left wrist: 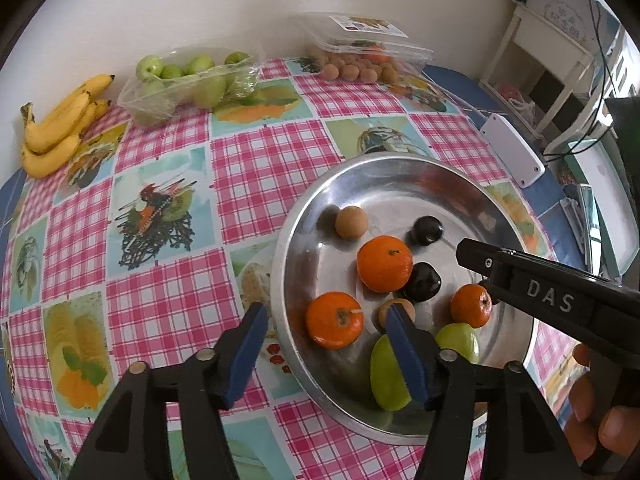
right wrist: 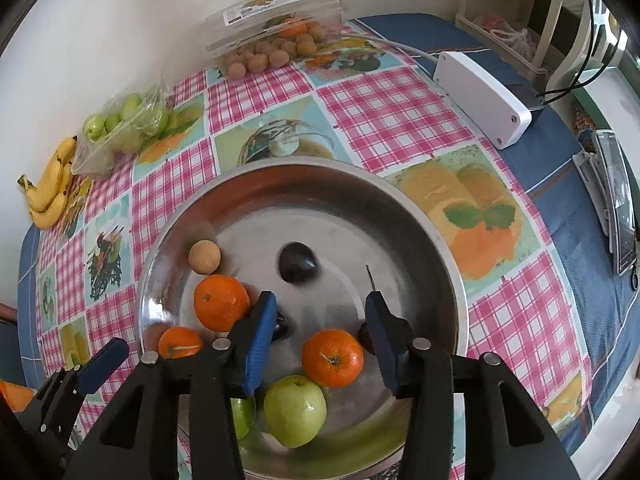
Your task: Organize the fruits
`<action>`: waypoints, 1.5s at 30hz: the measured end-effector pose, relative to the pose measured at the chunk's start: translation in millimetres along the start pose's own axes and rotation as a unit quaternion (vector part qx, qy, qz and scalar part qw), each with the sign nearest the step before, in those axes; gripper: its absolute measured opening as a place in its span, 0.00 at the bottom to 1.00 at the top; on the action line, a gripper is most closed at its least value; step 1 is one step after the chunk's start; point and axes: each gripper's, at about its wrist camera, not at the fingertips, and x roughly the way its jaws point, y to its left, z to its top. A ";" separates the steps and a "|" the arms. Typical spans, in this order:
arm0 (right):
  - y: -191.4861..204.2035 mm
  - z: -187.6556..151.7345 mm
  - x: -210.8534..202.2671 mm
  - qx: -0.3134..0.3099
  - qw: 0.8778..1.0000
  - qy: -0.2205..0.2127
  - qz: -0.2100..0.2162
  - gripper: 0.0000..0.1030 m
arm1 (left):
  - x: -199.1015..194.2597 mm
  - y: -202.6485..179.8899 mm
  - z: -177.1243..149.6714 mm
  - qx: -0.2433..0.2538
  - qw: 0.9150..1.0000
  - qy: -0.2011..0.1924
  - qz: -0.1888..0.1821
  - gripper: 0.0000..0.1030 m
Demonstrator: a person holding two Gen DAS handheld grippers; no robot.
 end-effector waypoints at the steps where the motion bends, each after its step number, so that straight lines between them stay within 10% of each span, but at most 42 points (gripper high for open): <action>1: -0.1 0.1 -1.0 0.000 1.000 -0.002 -0.001 0.54 | -0.5 2.2 0.6 -0.005 1.000 0.000 0.002 0.67; 10: 7.0 -2.8 -5.2 -0.020 1.000 -0.001 -0.012 0.56 | -1.3 36.8 2.1 -0.073 0.996 0.012 0.044 0.69; 25: 36.8 -18.1 -15.5 -0.081 0.996 -0.001 -0.025 0.57 | -9.5 82.5 0.0 -0.145 0.982 0.002 0.119 1.00; 45: 33.5 -20.6 -14.7 -0.073 0.997 -0.006 -0.021 1.00 | -12.3 91.0 0.1 -0.149 0.979 -0.002 0.137 1.00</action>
